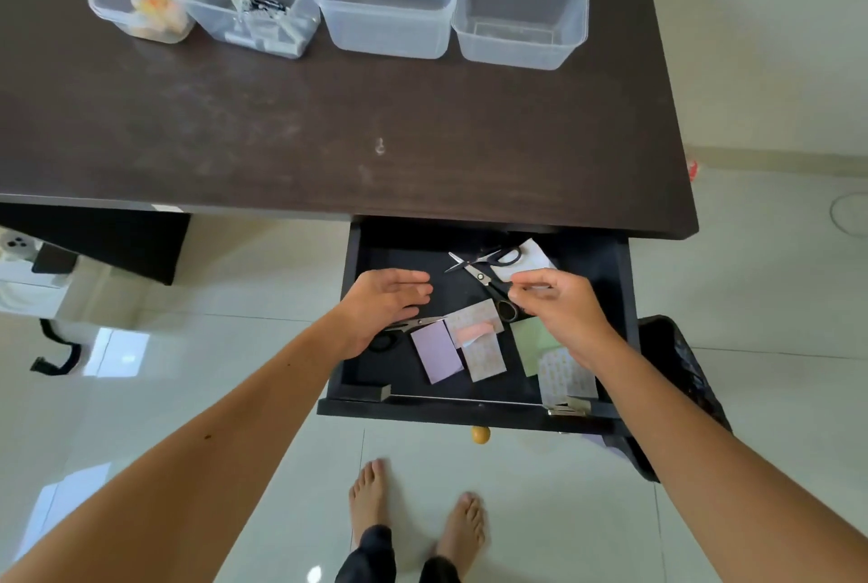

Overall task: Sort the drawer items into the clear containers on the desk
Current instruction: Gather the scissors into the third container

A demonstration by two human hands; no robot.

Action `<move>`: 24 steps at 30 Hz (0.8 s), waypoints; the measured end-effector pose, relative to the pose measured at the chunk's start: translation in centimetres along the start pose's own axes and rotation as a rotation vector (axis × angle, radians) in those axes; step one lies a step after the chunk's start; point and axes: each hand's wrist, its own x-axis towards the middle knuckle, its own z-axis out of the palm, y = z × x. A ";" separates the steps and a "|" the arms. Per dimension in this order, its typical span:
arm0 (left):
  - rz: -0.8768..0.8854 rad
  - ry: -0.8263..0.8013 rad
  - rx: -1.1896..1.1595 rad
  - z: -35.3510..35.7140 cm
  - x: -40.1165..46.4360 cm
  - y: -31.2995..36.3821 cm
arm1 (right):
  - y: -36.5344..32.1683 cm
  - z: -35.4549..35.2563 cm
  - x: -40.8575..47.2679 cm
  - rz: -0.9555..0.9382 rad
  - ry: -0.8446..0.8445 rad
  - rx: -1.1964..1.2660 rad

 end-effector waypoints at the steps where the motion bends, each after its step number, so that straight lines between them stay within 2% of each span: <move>1: 0.009 0.001 0.002 0.1 0.3 -0.2 | 0.3 0.1 0.2 -0.010 0.033 -0.028; 6: 0.077 0.041 0.067 0.6 1.2 -1.2 | 1.3 0.7 0.7 -0.086 0.116 -0.233; 10: 0.119 0.059 0.260 0.7 1.7 -1.7 | 1.4 1.2 1.2 -0.092 0.129 -0.280; 15: 0.112 0.010 0.429 0.9 2.0 -2.0 | 0.9 1.4 1.7 -0.116 0.096 -0.316; 19: 0.106 -0.002 0.479 1.0 2.1 -2.1 | 0.4 1.2 1.7 -0.135 0.071 -0.251; 24: 0.058 -0.001 0.343 1.1 2.3 -1.8 | 0.1 1.1 2.2 -0.097 -0.008 -0.028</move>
